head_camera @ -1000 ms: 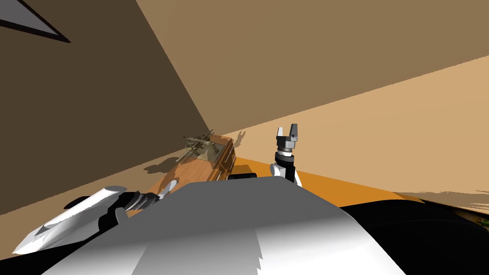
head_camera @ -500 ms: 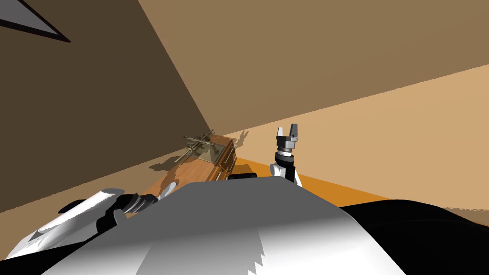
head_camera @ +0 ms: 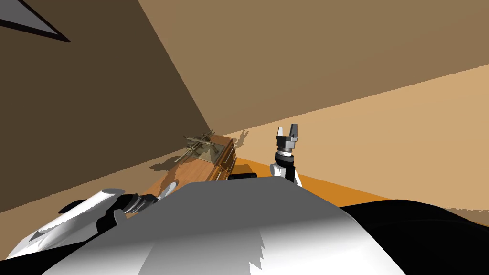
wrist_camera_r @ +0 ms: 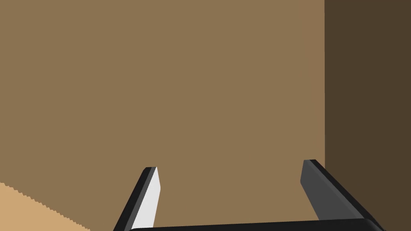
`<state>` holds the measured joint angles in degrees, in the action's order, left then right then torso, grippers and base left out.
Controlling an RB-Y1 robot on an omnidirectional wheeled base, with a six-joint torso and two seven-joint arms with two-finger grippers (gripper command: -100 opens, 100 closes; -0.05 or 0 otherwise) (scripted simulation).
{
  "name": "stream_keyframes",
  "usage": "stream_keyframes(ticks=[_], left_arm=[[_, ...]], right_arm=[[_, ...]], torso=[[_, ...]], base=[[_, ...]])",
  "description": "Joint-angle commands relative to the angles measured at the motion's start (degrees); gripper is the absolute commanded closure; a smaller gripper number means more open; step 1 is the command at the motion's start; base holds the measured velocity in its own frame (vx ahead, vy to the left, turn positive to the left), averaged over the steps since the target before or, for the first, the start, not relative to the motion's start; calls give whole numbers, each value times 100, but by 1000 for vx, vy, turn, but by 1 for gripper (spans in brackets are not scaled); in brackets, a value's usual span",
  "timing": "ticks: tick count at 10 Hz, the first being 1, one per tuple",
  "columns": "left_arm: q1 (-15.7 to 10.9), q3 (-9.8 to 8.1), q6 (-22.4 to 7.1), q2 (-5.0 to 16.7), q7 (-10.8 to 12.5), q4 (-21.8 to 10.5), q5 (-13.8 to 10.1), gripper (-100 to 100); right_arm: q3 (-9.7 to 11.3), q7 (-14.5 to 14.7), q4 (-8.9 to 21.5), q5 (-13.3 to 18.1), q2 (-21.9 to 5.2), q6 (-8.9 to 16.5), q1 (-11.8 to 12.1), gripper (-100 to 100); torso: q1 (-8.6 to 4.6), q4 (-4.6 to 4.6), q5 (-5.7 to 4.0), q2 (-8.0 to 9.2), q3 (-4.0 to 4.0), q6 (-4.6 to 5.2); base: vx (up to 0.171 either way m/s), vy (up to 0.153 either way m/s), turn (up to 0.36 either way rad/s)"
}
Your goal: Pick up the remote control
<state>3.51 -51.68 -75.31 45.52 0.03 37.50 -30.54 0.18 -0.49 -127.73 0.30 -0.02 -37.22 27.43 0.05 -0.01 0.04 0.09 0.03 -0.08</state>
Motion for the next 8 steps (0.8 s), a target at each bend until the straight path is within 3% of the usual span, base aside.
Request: stream_keyframes(ticks=[1,2,3,8], left_arm=[[-35,111,-33,21,226,35,-43,100],[-64,232,-71,44,380,91,-96,100],[-64,232,-71,44,488,91,-96,100],[-152,594,-184,113,1212,258,-255,100]], right_arm=[[0,0,0,0,0,0,0,0],[0,0,0,0,-1,0,-1,0],[0,0,0,0,-1,0,-2,0],[0,0,0,0,0,0,-1,0]], torso=[[0,0,0,0,0,0],[20,3,1,-6,-2,22],[34,8,2,13,9,30],[7,10,-2,45,26,-3]], base=[[1,64,-245],[-98,102,-393],[-77,80,-190],[-117,32,-109]])
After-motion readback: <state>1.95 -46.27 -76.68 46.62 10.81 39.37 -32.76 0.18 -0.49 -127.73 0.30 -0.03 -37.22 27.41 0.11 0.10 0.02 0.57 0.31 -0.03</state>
